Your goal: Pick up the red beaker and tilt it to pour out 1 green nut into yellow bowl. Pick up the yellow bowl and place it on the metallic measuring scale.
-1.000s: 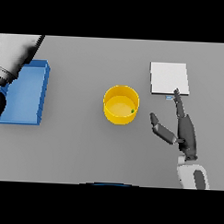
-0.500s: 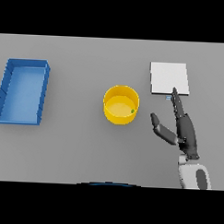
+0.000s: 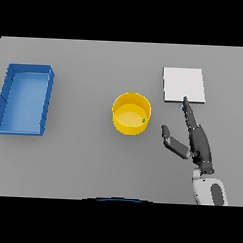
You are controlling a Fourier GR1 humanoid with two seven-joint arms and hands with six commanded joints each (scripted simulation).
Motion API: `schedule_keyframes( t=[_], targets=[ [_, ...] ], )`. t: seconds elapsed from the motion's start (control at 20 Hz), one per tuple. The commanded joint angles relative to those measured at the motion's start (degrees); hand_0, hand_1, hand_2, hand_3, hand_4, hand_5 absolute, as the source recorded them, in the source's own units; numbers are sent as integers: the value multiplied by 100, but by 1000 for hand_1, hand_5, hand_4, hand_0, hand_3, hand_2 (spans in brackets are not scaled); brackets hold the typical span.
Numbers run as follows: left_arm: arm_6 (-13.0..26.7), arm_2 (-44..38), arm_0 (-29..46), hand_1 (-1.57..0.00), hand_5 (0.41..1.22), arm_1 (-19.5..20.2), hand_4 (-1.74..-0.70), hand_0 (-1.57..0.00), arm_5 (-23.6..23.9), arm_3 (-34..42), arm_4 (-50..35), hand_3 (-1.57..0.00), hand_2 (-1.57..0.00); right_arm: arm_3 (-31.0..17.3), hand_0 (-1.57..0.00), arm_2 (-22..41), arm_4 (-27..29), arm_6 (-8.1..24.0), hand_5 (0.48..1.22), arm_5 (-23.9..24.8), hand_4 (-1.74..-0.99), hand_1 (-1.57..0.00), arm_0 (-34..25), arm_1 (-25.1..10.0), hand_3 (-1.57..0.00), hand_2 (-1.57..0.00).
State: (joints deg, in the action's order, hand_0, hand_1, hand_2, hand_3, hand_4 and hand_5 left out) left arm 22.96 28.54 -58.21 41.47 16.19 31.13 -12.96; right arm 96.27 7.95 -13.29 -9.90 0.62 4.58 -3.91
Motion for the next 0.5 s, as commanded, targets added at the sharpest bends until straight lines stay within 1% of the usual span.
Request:
schedule_keyframes(
  t=[0.0, 0.05, 0.1, 0.15, 0.2, 0.25, 0.4, 0.45],
  targets=[
    [213, 42, 272, -1571, 1221, 97, -1741, -1571, 198, 424, -99, -1374, -1571, -25, 1, 0, -33, 35, 707, 37, -1199, 1, -40, 14, 1, 1],
    [325, 59, 576, -1571, 1221, 148, -1741, -1571, 376, 816, -256, -1379, -1571, 18, 1, -4, -24, 18, 709, 39, -1202, 1, -29, 7, 1, 1],
    [467, 71, 806, -1571, 1221, 203, -1741, -1571, 569, 1110, -383, -1376, -1571, -31, 1, -46, -7, 30, 708, 23, -1207, 1, -51, -44, 1, 1],
    [608, 124, 1044, -1571, 1221, 259, -1741, -1571, 742, 1411, -477, -1376, -1571, -89, 1, -32, -15, 68, 704, 29, -1205, 1, -98, -12, 1, 1],
    [677, 160, 1231, -1571, 1221, 308, -1741, -1571, 930, 1707, -561, -1389, -1571, -134, 1, -90, -2, 114, 699, 45, -1202, 1, -174, -51, 1, 1],
    [794, 216, 1439, -1571, 1221, 345, -1741, -1571, 1085, 1974, -652, -1396, -1571, -80, 1, -112, 33, 30, 696, 22, -1201, 1, -116, -93, 1, 1],
    [1012, 417, 1787, -1571, 1221, 400, -1741, -1571, 1384, 2407, -820, -1383, -1571, -105, 1, -70, 18, 7, 687, 58, -1186, 1, -97, -1, 1, 1],
    [1077, 477, 1919, -1571, 1150, 470, -1741, -1571, 1483, 2604, -886, -1385, -1571, -86, 1, -60, 42, 62, 686, 46, -1177, 1, -152, 22, 1, 1]
  ],
)
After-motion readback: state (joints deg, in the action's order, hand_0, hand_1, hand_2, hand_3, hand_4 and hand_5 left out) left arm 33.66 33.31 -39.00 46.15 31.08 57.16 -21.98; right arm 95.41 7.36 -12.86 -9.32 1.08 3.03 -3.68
